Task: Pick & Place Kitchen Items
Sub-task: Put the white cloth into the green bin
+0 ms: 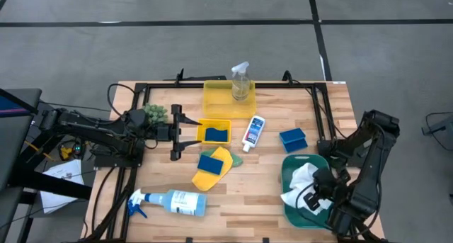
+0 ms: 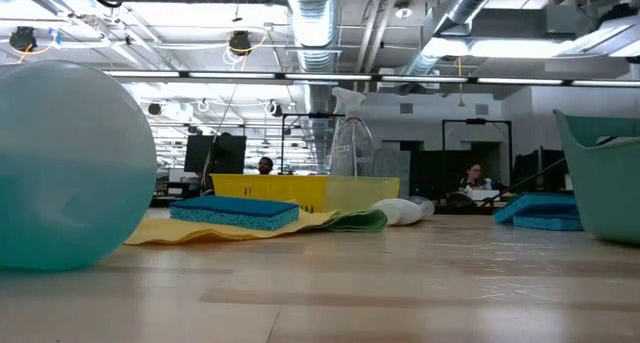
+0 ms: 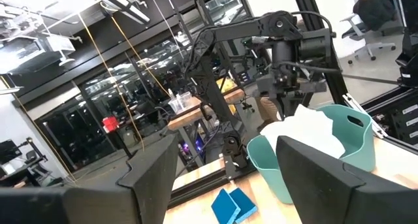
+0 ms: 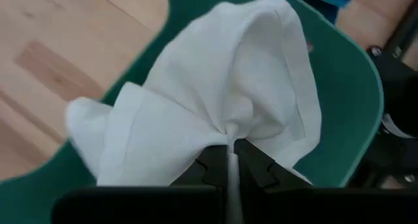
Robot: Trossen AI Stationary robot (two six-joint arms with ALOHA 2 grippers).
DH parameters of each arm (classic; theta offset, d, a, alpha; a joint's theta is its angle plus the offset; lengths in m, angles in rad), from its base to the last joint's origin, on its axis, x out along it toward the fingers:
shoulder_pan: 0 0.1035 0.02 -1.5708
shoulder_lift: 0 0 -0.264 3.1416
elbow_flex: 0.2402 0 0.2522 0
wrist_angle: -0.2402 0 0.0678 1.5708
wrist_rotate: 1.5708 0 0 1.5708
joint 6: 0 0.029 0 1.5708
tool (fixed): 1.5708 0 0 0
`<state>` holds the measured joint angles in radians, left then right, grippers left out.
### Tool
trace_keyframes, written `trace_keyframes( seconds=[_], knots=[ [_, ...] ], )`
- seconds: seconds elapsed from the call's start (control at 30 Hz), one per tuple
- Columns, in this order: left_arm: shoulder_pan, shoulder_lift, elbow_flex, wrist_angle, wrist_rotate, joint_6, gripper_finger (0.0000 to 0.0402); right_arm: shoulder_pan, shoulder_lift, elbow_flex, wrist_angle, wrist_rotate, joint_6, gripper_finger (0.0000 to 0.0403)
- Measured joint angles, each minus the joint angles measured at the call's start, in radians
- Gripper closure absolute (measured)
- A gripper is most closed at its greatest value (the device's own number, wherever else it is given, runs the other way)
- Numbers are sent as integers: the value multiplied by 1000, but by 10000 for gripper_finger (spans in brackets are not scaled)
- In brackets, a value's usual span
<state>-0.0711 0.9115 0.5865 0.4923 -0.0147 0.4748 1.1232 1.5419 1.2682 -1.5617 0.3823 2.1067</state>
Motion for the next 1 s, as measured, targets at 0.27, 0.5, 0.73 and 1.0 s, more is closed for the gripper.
trace_keyframes(
  seconds=[0.27,0.5,0.73,1.0],
  knots=[
    [1,0,0,4,0,22,147,-66,14,0,-10,-84,7,398],
    [1,0,0,3,0,22,147,-175,17,-6,-9,-127,-150,398],
    [1,0,0,3,0,22,147,-285,19,-7,-9,-111,-298,398],
    [1,0,0,2,0,22,147,-330,36,-48,91,-181,-415,398]
  ],
)
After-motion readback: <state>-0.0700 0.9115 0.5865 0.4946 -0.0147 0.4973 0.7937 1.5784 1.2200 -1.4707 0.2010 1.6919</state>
